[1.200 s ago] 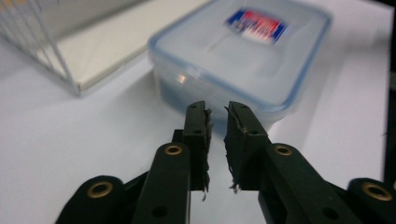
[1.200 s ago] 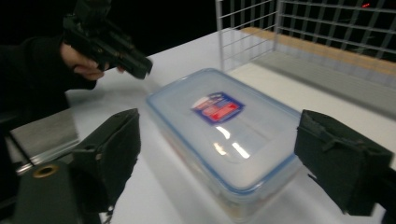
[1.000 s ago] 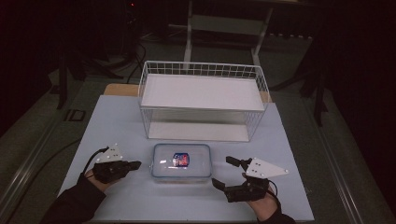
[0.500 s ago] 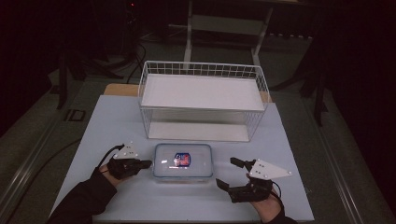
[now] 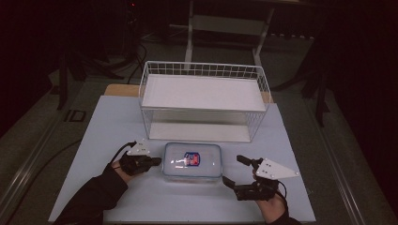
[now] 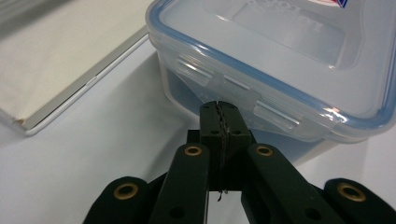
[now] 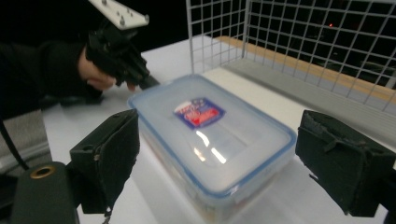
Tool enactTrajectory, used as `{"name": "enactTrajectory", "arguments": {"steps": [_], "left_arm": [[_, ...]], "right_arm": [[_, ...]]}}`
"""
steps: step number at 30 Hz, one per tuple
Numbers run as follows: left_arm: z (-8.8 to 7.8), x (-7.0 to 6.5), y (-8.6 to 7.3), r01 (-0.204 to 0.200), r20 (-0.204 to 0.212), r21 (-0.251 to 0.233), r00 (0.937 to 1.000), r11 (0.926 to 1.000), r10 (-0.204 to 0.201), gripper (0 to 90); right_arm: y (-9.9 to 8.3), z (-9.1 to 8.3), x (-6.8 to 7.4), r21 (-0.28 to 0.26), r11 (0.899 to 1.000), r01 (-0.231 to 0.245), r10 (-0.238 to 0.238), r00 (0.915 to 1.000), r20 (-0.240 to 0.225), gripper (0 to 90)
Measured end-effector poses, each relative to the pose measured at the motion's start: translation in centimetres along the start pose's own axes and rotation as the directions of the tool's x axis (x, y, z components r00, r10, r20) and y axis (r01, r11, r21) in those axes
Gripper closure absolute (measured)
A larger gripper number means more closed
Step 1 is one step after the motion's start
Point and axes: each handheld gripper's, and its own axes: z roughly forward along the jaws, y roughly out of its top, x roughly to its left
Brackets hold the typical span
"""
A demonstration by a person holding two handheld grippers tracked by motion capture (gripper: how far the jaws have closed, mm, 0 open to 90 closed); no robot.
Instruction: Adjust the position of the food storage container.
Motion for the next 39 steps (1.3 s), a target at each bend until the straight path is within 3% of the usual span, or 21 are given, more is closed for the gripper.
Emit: {"name": "enactTrajectory", "arguments": {"steps": [6,10,13,14,16,20,23,29,35,38,39], "left_arm": [[0.8,-0.2,0.6,-0.004,0.02,0.005,0.9998,1.0,0.004,89.7],[1.1,-0.3,0.9,-0.001,0.029,0.003,0.9996,1.0,0.001,89.7],[1.5,-0.4,1.2,-0.006,0.035,0.006,0.9994,1.0,0.006,89.7],[1.6,-0.5,1.3,-0.006,0.036,0.005,0.9993,1.0,0.006,89.7],[1.8,-0.5,1.5,-0.003,0.039,0.006,0.9992,1.0,0.003,89.7],[2.4,-0.7,1.9,-0.006,0.048,0.008,0.9988,1.0,0.006,89.7],[2.7,-0.9,2.3,-0.008,0.055,0.01,0.9985,0.9999,0.007,89.7],[3.3,-1.0,2.8,-0.011,0.063,0.016,0.998,0.9998,0.01,89.6],[3.7,-1.2,3.2,-0.015,0.063,0.022,0.9979,0.9996,0.014,89.6],[3.0,-1.1,3.2,-0.013,0.061,0.024,0.9981,0.9996,0.012,88.8],[2.6,-1.0,3.1,-0.006,0.064,0.027,0.9979,0.9996,0.004,84.5]], "right_arm": [[0.1,-0.5,-0.1,-0.004,0.999,0.045,-0.045,0.9976,0.054,13.7],[-0.1,-0.7,-0.2,0.001,0.999,0.051,-0.051,0.9959,0.075,14.1],[-0.2,-0.6,-0.6,0.037,0.999,0.03,-0.032,0.9974,0.064,14.7],[-0.2,-0.4,-0.9,0.075,0.997,-0.006,0.003,0.9994,0.033,15.1],[-0.3,-0.4,-1.1,0.094,0.995,-0.031,0.029,0.9994,0.021,15.1],[-0.5,-0.6,-1.4,0.067,0.997,-0.049,0.048,0.9988,0.013,16.7],[-0.3,-1.0,-1.4,0.05,0.998,-0.046,0.045,0.9984,0.034,15.3],[-0.2,-1.3,-1.2,0.059,0.997,-0.055,0.052,0.9976,0.047,14.1],[0.0,-1.4,-0.8,0.04,0.999,-0.024,0.021,0.9973,0.07,11.5],[0.1,-1.5,-0.6,0.038,0.999,-0.01,0.007,0.9969,0.078,10.7],[0.1,-1.6,-0.6,0.039,0.999,-0.009,0.006,0.997,0.077,10.7]]}}
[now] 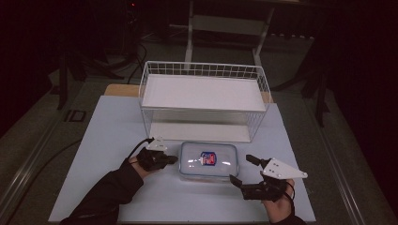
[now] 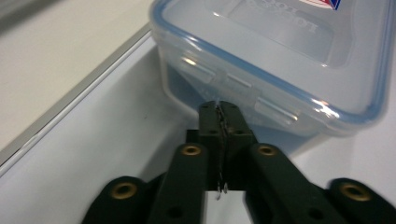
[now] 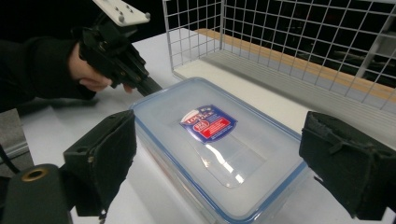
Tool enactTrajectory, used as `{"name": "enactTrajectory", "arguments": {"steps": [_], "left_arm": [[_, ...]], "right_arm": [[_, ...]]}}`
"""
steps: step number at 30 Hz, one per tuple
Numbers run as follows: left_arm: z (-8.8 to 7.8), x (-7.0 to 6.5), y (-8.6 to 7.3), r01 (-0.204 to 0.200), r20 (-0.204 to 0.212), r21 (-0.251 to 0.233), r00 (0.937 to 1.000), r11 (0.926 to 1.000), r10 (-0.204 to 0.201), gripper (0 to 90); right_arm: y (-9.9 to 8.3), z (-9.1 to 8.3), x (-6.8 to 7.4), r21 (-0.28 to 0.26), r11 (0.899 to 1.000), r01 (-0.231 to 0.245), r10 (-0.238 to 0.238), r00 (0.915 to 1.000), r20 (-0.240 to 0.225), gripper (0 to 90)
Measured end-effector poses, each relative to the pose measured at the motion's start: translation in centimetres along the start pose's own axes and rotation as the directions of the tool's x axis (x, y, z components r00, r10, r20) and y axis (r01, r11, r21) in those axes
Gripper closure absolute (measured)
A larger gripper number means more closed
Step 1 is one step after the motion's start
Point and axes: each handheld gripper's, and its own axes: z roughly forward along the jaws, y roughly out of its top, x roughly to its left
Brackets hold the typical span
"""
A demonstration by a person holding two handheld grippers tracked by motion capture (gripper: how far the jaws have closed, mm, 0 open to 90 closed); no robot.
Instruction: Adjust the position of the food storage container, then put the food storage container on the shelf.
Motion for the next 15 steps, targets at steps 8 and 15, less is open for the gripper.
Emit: {"name": "enactTrajectory", "arguments": {"steps": [8,15], "left_arm": [[-3.9,-0.9,0.7,0.115,0.006,-0.113,0.9934,0.9869,-0.115,25.2],[-4.9,-2.9,3.3,0.208,0.097,-0.165,0.9763,0.9641,-0.193,1.6]], "right_arm": [[0.0,-0.1,-0.1,-0.007,1.0,0.031,-0.031,0.9993,0.021,10.3],[0.3,-0.6,-0.2,-0.02,0.999,0.042,-0.041,0.9978,0.051,10.3]]}}
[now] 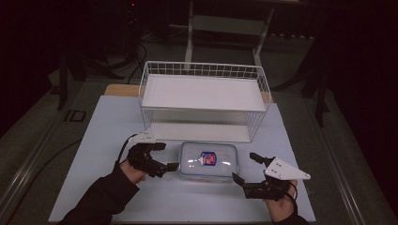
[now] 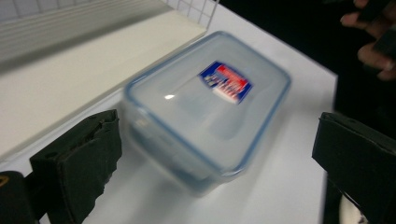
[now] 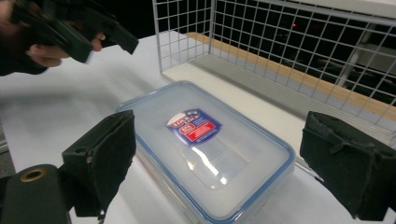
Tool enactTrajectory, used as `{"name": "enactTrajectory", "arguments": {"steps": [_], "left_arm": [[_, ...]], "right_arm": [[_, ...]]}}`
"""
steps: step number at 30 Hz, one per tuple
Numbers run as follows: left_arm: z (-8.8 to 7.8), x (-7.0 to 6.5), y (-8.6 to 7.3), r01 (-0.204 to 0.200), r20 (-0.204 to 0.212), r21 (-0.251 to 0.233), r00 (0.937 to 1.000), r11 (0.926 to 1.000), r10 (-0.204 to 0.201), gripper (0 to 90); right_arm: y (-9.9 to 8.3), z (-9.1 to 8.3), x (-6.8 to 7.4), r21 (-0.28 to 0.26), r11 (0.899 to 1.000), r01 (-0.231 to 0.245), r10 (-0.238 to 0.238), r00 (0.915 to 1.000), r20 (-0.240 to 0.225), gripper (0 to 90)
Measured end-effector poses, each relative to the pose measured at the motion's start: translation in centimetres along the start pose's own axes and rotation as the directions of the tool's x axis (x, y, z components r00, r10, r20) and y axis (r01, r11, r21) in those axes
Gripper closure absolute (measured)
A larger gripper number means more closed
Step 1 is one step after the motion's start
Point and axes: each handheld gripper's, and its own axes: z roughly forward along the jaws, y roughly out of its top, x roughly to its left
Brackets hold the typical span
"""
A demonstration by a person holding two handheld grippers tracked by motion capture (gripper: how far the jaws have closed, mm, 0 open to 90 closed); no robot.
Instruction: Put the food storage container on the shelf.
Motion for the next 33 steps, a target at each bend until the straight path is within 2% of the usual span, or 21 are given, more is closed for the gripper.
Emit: {"name": "enactTrajectory", "arguments": {"steps": [2,4,6,8,11,13,15,16,17,18,19,20,22,24,25,26,27,29,31,32,33], "left_arm": [[0.3,-0.3,0.4,0.029,0.001,0.007,0.9996,0.9996,-0.029,1.6],[0.8,-0.2,0.7,0.06,0.009,0.015,0.9981,0.9981,-0.061,1.7],[1.2,-0.1,0.9,0.09,0.007,0.024,0.9959,0.9956,-0.09,2.8],[1.6,0.3,1.0,0.123,-0.006,0.035,0.9924,0.9918,-0.123,2.9],[2.5,1.3,0.9,0.192,-0.004,0.063,0.9813,0.9793,-0.193,2.8],[3.1,2.0,0.8,0.243,0.002,0.093,0.9697,0.9656,-0.244,2.8],[3.9,2.9,0.4,0.292,0.034,0.13,0.9539,0.9477,-0.298,3.0],[4.2,3.2,0.2,0.32,0.035,0.141,0.944,0.9368,-0.328,3.0],[4.3,3.5,0.0,0.34,0.032,0.145,0.9369,0.9291,-0.348,3.3],[4.6,3.9,-0.2,0.372,0.04,0.154,0.9233,0.9154,-0.382,4.0],[4.6,3.9,-0.2,0.372,0.04,0.154,0.9233,0.9154,-0.382,4.1],[4.7,4.5,-0.6,0.418,0.038,0.158,0.9028,0.8946,-0.428,4.1],[4.9,5.0,-0.9,0.455,0.041,0.164,0.8832,0.875,-0.467,7.1],[5.1,5.4,-1.1,0.482,0.037,0.169,0.8683,0.8595,-0.495,12.1],[5.1,5.4,-1.1,0.482,0.037,0.169,0.8683,0.8595,-0.495,13.8],[5.4,5.8,-1.3,0.503,0.047,0.182,0.8541,0.8451,-0.518,13.8],[5.5,5.9,-1.5,0.516,0.053,0.19,0.8438,0.8349,-0.534,15.8],[5.8,6.2,-1.7,0.527,0.054,0.204,0.8352,0.8247,-0.547,19.6],[6.0,6.4,-1.9,0.54,0.06,0.213,0.8248,0.8144,-0.562,27.7],[6.1,6.5,-2.1,0.551,0.077,0.215,0.8136,0.8063,-0.576,30.5],[6.1,6.7,-2.2,0.548,0.089,0.226,0.812,0.8055,-0.577,34.9]], "right_arm": [[0.1,0.0,0.0,0.007,1.0,0.0,0.0,1.0,0.001,9.4],[0.3,0.0,0.1,0.003,1.0,-0.007,0.007,0.9989,0.047,9.4],[0.4,0.1,0.0,0.007,1.0,-0.015,0.015,0.9991,0.041,9.4],[0.4,0.0,0.0,0.008,1.0,-0.014,0.014,0.9989,0.045,9.4],[0.4,0.0,-0.2,0.009,1.0,-0.013,0.012,0.9993,0.034,9.4],[0.4,0.2,-0.3,0.021,1.0,-0.021,0.021,0.9996,0.021,9.5],[0.3,0.4,-0.5,0.029,0.999,-0.03,0.029,0.9993,0.024,9.5],[0.2,0.5,-0.6,0.036,0.999,-0.038,0.037,0.9991,0.021,9.5],[0.1,0.6,-0.7,0.039,0.998,-0.04,0.039,0.999,0.023,9.5],[0.0,0.6,-0.7,0.043,0.998,-0.041,0.04,0.9989,0.024,9.5],[0.0,0.6,-0.7,0.043,0.998,-0.041,0.04,0.9989,0.024,9.5],[0.0,0.7,-0.8,0.049,0.998,-0.042,0.041,0.9989,0.022,9.5],[-0.2,0.9,-1.0,0.059,0.997,-0.046,0.045,0.9988,0.022,9.5],[-0.3,0.9,-1.1,0.063,0.997,-0.053,0.052,0.9983,0.025,9.5],[-0.3,0.9,-1.1,0.063,0.997,-0.053,0.052,0.9983,0.025,9.5],[-0.4,1.0,-1.1,0.061,0.996,-0.058,0.057,0.9981,0.021,9.5],[-0.4,1.1,-1.2,0.066,0.996,-0.064,0.063,0.9978,0.024,9.6],[-0.4,1.1,-1.3,0.068,0.995,-0.066,0.065,0.9976,0.022,9.6],[-0.5,1.1,-1.4,0.073,0.995,-0.07,0.069,0.9974,0.021,9.6],[-0.5,1.1,-1.4,0.074,0.995,-0.07,0.069,0.9974,0.02,9.7],[-0.5,1.1,-1.5,0.079,0.994,-0.071,0.07,0.9974,0.019,9.6]]}}
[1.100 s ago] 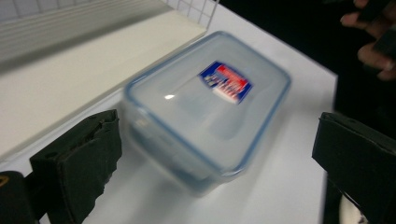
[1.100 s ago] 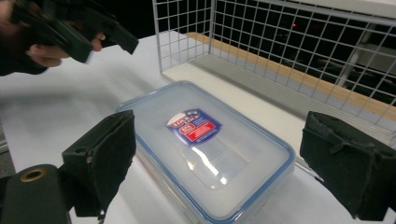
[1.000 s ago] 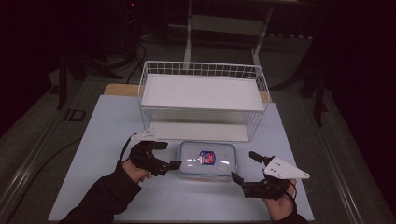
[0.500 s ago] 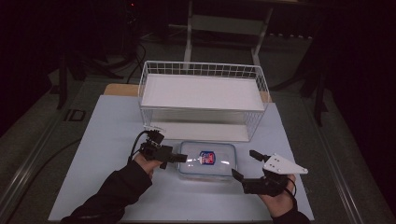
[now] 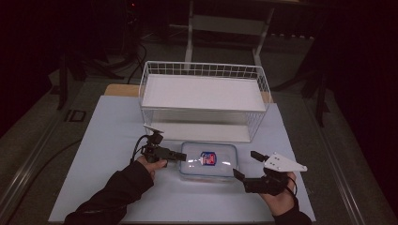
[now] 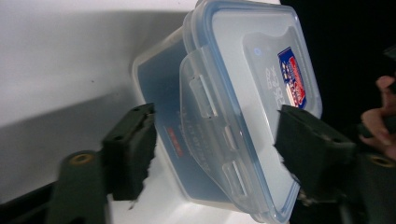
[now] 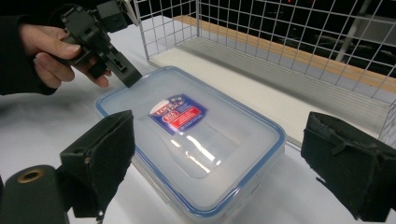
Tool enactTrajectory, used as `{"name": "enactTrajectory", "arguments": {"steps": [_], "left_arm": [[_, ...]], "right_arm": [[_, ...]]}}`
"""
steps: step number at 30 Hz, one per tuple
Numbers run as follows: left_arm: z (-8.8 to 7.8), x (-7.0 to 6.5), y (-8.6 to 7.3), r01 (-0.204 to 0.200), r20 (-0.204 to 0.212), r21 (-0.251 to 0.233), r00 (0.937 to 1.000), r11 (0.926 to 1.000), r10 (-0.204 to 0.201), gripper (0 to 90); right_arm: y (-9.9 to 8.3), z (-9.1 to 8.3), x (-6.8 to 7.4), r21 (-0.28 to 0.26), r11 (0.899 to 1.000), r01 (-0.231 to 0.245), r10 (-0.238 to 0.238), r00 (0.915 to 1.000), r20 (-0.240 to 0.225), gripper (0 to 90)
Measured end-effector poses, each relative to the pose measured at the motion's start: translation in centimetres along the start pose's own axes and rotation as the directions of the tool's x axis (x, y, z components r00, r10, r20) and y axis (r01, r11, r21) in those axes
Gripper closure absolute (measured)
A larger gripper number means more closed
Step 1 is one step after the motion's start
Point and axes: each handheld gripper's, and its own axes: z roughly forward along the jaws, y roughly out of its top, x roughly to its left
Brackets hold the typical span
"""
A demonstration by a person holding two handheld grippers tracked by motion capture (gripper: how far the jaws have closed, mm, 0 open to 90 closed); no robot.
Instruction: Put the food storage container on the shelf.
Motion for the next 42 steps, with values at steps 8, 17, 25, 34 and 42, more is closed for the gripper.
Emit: {"name": "enactTrajectory", "arguments": {"steps": [8,17,25,34,42], "left_arm": [[-0.1,0.3,0.0,-0.002,0.061,0.032,0.9981,0.9995,0.0,46.9],[-1.1,-0.8,-1.2,-0.09,0.079,0.0,0.9929,0.996,0.089,54.9],[-1.6,-1.8,-2.3,-0.193,0.056,-0.016,0.9795,0.9811,0.193,57.0],[-1.8,-2.2,-3.1,-0.228,0.059,-0.015,0.9718,0.9736,0.228,58.3],[-1.9,-2.5,-3.4,-0.262,0.05,-0.014,0.9638,0.9651,0.262,58.4]], "right_arm": [[-0.7,0.6,-0.9,0.067,0.997,-0.04,0.041,0.999,-0.016,13.1],[-2.3,2.1,-3.4,0.153,0.964,-0.219,0.235,0.9672,-0.095,14.8],[-3.0,3.3,-4.3,0.205,0.937,-0.282,0.313,0.9394,-0.139,19.3],[-3.6,3.7,-4.4,0.246,0.919,-0.308,0.355,0.9169,-0.182,35.9],[-3.8,3.7,-4.9,0.273,0.899,-0.342,0.407,0.8828,-0.234,45.8]]}}
